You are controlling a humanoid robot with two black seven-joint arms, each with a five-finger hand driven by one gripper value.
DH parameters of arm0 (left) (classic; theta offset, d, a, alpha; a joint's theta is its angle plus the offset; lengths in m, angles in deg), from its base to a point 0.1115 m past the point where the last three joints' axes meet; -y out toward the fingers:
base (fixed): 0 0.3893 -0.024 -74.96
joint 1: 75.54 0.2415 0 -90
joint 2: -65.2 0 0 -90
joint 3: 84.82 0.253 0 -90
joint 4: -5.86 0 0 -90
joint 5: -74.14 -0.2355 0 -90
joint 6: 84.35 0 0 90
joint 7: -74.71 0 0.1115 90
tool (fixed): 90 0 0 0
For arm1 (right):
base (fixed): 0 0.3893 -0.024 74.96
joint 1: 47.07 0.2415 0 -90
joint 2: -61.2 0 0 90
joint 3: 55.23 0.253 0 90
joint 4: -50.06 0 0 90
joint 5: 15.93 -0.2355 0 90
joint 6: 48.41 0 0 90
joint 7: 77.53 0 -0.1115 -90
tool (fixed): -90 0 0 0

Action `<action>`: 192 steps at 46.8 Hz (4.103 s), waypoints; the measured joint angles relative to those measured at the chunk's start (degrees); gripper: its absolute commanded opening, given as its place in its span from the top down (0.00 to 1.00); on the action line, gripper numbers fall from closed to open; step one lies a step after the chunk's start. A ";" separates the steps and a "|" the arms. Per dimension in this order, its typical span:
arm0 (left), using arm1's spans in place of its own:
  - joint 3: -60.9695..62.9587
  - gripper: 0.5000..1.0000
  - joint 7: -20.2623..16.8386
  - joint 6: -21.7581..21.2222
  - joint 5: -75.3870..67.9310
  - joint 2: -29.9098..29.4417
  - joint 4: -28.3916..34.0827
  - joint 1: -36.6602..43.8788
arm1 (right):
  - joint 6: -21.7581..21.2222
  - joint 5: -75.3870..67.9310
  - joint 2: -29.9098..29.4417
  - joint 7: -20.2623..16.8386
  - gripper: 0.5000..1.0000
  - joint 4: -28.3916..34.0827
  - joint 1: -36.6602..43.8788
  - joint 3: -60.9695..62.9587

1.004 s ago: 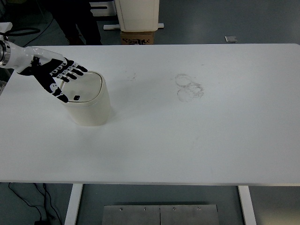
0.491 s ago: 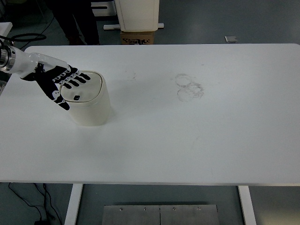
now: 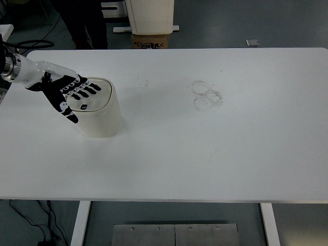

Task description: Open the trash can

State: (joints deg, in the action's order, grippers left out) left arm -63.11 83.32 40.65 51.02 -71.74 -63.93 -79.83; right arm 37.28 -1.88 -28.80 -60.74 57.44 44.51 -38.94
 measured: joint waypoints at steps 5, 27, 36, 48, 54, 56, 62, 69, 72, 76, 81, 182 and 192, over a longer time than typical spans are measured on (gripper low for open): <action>-0.01 0.00 0.00 0.00 0.00 0.09 0.00 0.23 | 0.00 0.00 0.00 0.00 0.02 0.00 0.00 0.01; -0.05 0.00 -0.03 -0.02 0.01 0.33 0.03 1.37 | 0.00 -0.01 0.00 0.00 0.02 0.00 0.00 0.00; -0.06 0.00 -0.03 -0.02 0.01 0.33 0.05 1.37 | 0.00 0.00 0.00 0.00 0.02 0.00 0.00 0.00; -0.52 0.00 -0.01 0.07 1.07 0.03 0.13 -1.49 | 0.00 0.01 0.00 0.00 0.02 0.00 0.00 -0.02; -0.69 0.00 -0.09 0.01 2.48 -0.13 0.48 -3.05 | 0.00 0.01 0.00 0.00 0.02 0.00 0.00 0.00; -0.70 0.00 -0.09 0.01 3.21 -0.23 0.66 -3.56 | 0.00 0.02 0.00 0.00 0.02 0.00 0.00 0.00; -1.03 0.00 -0.10 0.00 5.52 -0.42 2.56 -4.50 | 0.00 0.01 0.00 0.00 0.02 0.00 -0.01 0.02; -3.61 0.00 -0.20 -0.01 11.73 0.01 7.58 -4.28 | 0.00 0.01 0.00 0.02 0.02 0.00 0.00 0.01; -4.54 0.00 -0.19 -0.01 14.86 0.15 10.03 -3.97 | 0.00 0.01 0.00 0.02 0.02 0.00 0.01 0.03; -4.85 0.00 -0.31 -0.01 19.28 0.18 13.09 -3.52 | 0.00 0.02 0.00 0.01 0.02 0.00 0.00 0.03; -4.91 0.00 -0.47 -0.01 24.23 -0.21 16.34 -1.62 | 0.00 0.02 0.00 0.01 0.02 0.00 0.01 0.02; -63.01 0.00 -5.90 0.00 46.23 18.02 51.96 51.32 | 0.00 0.01 0.00 0.00 0.02 0.00 0.01 0.03; -63.02 0.00 -5.91 0.00 46.23 17.97 51.96 52.01 | 0.00 0.01 0.00 0.01 0.02 0.00 0.00 0.01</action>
State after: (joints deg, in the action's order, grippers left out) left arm -126.13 77.41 40.65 97.25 -53.77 -11.97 -27.82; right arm 37.28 -1.88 -28.80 -60.74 57.44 44.51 -38.93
